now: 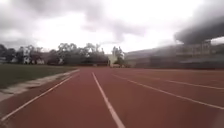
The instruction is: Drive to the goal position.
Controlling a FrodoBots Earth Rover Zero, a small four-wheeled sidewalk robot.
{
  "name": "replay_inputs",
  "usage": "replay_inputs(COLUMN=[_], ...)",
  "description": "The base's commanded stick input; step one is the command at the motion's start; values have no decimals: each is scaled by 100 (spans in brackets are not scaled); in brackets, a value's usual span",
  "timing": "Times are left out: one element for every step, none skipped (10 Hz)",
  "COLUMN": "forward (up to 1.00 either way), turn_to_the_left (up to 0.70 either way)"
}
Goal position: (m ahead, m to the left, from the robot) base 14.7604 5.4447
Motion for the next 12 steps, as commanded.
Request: replay_inputs(forward=[70,70,70,70,70,70,70,70,70,70,70,70], turn_to_the_left=[0,0,0,0,0,0,0,0,0,0,6,22])
